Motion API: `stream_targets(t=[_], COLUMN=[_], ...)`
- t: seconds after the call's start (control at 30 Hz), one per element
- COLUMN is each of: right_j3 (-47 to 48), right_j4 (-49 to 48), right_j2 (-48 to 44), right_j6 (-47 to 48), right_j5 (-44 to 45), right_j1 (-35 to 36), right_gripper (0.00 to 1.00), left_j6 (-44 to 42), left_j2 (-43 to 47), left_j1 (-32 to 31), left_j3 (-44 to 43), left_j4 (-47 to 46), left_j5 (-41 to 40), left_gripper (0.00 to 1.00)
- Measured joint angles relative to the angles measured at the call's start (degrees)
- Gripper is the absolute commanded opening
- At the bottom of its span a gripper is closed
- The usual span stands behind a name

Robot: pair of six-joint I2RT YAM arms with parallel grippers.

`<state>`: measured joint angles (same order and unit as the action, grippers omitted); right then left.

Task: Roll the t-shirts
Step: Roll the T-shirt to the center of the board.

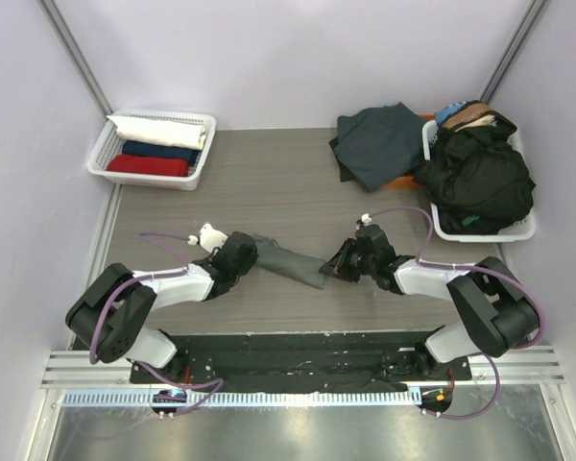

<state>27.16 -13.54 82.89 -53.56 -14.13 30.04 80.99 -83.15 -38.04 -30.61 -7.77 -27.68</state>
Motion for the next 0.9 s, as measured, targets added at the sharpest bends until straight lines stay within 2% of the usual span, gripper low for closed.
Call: stream_targets(t=[0.07, 0.1, 0.2, 0.3, 0.4, 0.53, 0.73, 0.9], right_j3=[1.3, 1.9, 3.5, 5.6, 8.3, 10.9, 13.5, 14.6], right_j4=[1.6, 2.1, 3.9, 7.0, 10.2, 13.2, 16.9, 18.1], right_j2=[0.2, 0.4, 1.0, 1.7, 3.0, 5.2, 6.7, 7.6], right_j6=[1.0, 1.6, 4.0, 7.5, 11.8, 17.2, 22.9, 25.0], right_j5=[0.9, 1.2, 1.7, 1.5, 0.2, -3.7, -6.8, -8.3], right_j1=[0.0, 0.0, -0.1, -1.1, -3.2, -6.3, -8.2, -8.5], right_gripper=[0.01, 0.01, 0.01, 0.01, 0.01, 0.01, 0.01, 0.01], left_j6=[-0.1, -0.3, -1.6, -4.7, -8.2, -13.5, -20.8, -26.8], left_j2=[0.5, 1.0, 3.0, 6.2, 9.9, 13.9, 13.0, 5.5], left_j1=[0.0, 0.0, 0.0, 0.0, 0.3, 3.8, 15.2, 16.3], left_j3=[0.3, 0.4, 0.4, -0.3, -1.7, -4.4, -5.0, -6.7], left_j4=[0.0, 0.2, 1.6, 5.2, 9.8, 15.9, 17.5, 17.4], left_j5=[0.0, -0.1, -0.2, -0.1, 0.2, 3.0, 17.4, 28.8], left_gripper=[0.16, 0.32, 0.51, 0.61, 0.64, 0.6, 0.55, 0.58])
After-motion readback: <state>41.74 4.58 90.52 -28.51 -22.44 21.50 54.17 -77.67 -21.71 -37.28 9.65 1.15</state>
